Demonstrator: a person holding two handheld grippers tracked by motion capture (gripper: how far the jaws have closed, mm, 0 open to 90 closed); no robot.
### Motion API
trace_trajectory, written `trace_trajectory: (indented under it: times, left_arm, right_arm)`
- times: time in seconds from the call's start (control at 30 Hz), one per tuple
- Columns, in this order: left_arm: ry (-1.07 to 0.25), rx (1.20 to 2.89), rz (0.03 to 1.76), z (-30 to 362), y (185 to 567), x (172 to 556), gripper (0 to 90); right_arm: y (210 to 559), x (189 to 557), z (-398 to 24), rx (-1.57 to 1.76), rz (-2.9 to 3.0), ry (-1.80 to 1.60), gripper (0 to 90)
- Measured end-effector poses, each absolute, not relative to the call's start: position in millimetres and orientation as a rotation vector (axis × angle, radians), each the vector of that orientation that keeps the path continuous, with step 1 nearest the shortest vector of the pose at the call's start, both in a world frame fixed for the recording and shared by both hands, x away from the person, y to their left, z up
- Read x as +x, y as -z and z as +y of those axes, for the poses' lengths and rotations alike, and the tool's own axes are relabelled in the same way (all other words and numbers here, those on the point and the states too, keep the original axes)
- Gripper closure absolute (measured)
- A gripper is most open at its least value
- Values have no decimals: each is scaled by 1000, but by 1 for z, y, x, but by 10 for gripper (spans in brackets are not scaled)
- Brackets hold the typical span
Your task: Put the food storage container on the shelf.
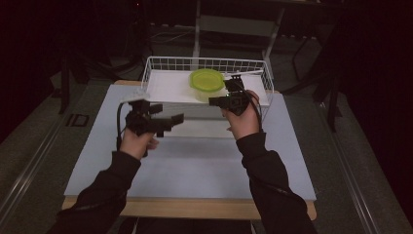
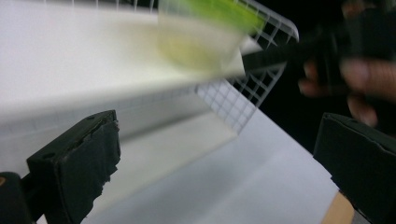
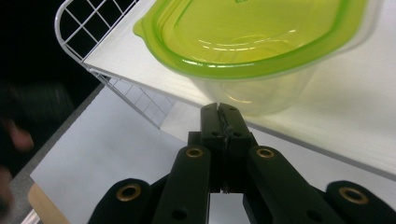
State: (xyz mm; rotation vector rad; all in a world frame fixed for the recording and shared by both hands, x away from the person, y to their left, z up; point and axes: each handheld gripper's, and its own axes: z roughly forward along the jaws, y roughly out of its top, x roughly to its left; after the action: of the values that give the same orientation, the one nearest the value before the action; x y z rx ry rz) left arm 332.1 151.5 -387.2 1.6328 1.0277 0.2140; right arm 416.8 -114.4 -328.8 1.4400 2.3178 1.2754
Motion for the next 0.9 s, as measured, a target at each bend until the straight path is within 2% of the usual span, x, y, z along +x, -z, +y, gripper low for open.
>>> trace_trajectory:
  times: [0.23, 0.6, 0.83, 0.9]
  left_arm:
    - [-201, 1663, 1011, 148, 434, 308, 15]
    - [-195, 1689, 958, 138, 456, 297, 15]
    - [-191, 1664, 954, 144, 462, 298, 15]
    - [-195, 1674, 948, 145, 463, 298, 15]
  right_arm:
    - [342, 431, -108, 1480, 2293, -1262, 897]
    - [343, 446, -104, 1519, 2257, -1238, 868]
    - [341, 425, -104, 1428, 2276, -1263, 779]
    - [339, 418, -106, 1400, 2275, -1271, 728]
